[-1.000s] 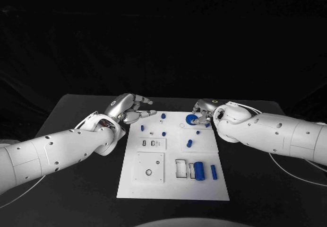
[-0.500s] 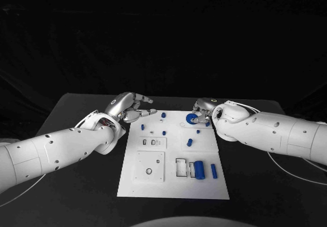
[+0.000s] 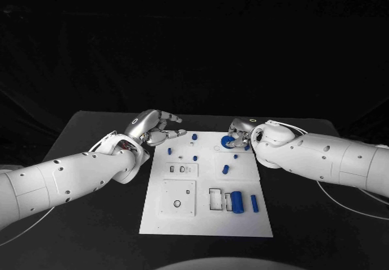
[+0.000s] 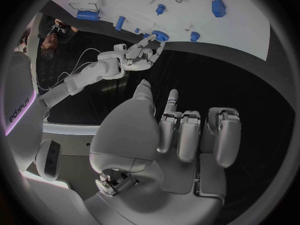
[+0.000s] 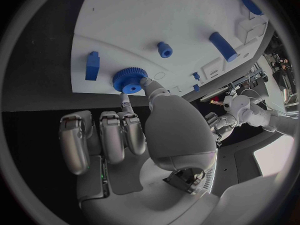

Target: Assemble the parts on the task board

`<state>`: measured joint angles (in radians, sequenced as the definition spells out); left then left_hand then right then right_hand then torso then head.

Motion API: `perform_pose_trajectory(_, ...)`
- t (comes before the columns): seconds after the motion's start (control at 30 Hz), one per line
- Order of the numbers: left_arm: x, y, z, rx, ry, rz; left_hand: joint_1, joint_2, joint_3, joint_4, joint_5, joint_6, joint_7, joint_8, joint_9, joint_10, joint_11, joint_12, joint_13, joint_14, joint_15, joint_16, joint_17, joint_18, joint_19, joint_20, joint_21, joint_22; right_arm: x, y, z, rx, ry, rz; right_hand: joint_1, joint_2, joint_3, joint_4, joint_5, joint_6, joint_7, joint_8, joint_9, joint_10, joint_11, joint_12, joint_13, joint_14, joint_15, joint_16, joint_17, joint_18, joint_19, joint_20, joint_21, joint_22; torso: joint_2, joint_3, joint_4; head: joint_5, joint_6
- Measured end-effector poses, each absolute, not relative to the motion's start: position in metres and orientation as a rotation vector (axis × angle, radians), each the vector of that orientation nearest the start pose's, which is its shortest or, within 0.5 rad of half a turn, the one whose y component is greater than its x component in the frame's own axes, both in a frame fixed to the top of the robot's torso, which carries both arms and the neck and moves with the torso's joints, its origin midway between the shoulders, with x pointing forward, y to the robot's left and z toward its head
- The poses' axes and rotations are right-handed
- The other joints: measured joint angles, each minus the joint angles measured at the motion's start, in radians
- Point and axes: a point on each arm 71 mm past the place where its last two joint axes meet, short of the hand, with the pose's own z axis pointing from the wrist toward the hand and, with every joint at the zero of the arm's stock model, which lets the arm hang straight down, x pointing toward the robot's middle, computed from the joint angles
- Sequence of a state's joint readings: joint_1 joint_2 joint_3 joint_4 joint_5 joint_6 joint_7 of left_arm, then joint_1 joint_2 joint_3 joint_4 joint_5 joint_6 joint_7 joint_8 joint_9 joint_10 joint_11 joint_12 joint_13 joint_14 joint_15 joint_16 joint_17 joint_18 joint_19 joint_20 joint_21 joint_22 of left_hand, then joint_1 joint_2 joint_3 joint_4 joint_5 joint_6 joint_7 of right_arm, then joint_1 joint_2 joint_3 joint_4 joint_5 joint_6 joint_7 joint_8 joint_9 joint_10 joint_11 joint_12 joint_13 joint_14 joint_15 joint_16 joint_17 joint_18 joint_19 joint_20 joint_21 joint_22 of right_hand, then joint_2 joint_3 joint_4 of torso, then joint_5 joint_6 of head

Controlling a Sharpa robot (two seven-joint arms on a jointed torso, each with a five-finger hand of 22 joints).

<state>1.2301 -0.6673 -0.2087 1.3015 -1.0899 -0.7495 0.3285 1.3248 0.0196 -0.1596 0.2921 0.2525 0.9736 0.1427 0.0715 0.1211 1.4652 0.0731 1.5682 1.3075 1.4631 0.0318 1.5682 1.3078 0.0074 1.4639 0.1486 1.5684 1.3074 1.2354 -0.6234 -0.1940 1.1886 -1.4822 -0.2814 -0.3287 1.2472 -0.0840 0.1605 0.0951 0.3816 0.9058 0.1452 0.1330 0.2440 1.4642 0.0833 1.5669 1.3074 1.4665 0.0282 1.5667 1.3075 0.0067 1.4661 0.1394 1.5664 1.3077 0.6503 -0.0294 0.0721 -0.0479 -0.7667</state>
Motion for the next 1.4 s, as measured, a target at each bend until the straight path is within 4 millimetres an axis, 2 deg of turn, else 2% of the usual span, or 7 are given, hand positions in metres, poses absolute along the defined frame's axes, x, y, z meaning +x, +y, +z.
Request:
perform_pose_trajectory(0.6,0.5024,0.1767,-0.2048,0.038,1.301,-0.922,0.0,0.0,0.0,0.0,0.0,0.0,0.0,0.0,0.0,0.0,0.0,0.0,0.0,0.0,0.0,0.0,0.0,0.0,0.0,0.0,0.0,0.0,0.5347,-0.2016,-0.2418,-0.1,1.822,0.242,-0.003,0.003,0.015,-0.01,-0.007,-0.004,0.004,-0.016,-0.003,0.003,0.003,0.0,0.0,0.0,0.0,0.0,0.0,0.0,0.0,0.0,0.0,0.0,0.001,-0.0002,-0.0003,0.002,-0.001)
perform_pose_trajectory(0.8,0.5023,0.1766,-0.2047,0.038,1.301,-0.922,-0.004,0.004,0.0,0.0,0.0,0.0,0.0,0.0,0.0,0.0,0.0,0.0,0.0,0.0,0.0,0.0,0.0,0.0,0.0,0.0,0.0,0.0,0.5343,-0.2003,-0.2411,-0.103,1.819,0.245,0.004,0.011,0.055,-0.034,0.004,0.06,0.007,-0.004,0.001,0.004,0.004,0.0,0.0,0.0,0.0,0.0,0.0,0.0,0.0,0.0,0.0,0.0,0.001,-0.0001,-0.0003,0.002,-0.001)
perform_pose_trajectory(0.87,0.5023,0.1767,-0.2047,0.038,1.301,-0.922,-0.004,0.004,0.0,0.0,0.0,0.0,0.0,0.0,0.0,0.0,0.0,0.0,0.0,0.0,0.0,0.0,0.0,0.0,0.0,0.0,0.0,0.0,0.5342,-0.1998,-0.2407,-0.104,1.817,0.247,0.005,0.012,0.066,-0.044,0.012,0.075,0.014,0.005,0.007,0.004,0.004,0.0,0.001,0.0,0.0,0.0,0.0,0.0,0.0,0.0,0.0,0.0,0.001,-0.0001,-0.0003,0.002,-0.002)
perform_pose_trajectory(1.03,0.5023,0.1771,-0.2047,0.037,1.301,-0.921,-0.004,0.004,0.0,0.0,0.0,0.0,0.0,0.0,0.0,0.0,0.0,0.0,0.0,0.0,0.0,0.0,0.0,0.0,0.0,0.0,0.0,0.0,0.5336,-0.199,-0.2402,-0.106,1.809,0.253,0.019,0.019,0.085,-0.064,0.018,0.091,0.03,0.011,0.007,0.004,0.004,0.0,0.001,0.0,0.0,0.0,0.0,0.0,0.0,0.0,0.0,0.0,0.001,0.0,-0.0002,0.002,-0.002)
perform_pose_trajectory(1.4,0.5017,0.1801,-0.2046,0.036,1.301,-0.917,-0.004,0.004,0.0,0.0,0.0,0.0,0.0,0.0,0.0,0.0,0.0,0.0,0.0,0.0,0.0,0.0,0.0,0.0,0.0,0.0,0.0,0.0,0.5304,-0.2005,-0.2412,-0.079,1.779,0.289,0.026,0.019,0.088,-0.067,0.021,0.093,0.032,0.011,0.007,0.004,0.004,0.0,0.001,-0.003,-0.004,0.0,0.0,0.0,0.0,0.0,0.0,0.0,0.001,0.0002,-0.0003,0.007,-0.001)
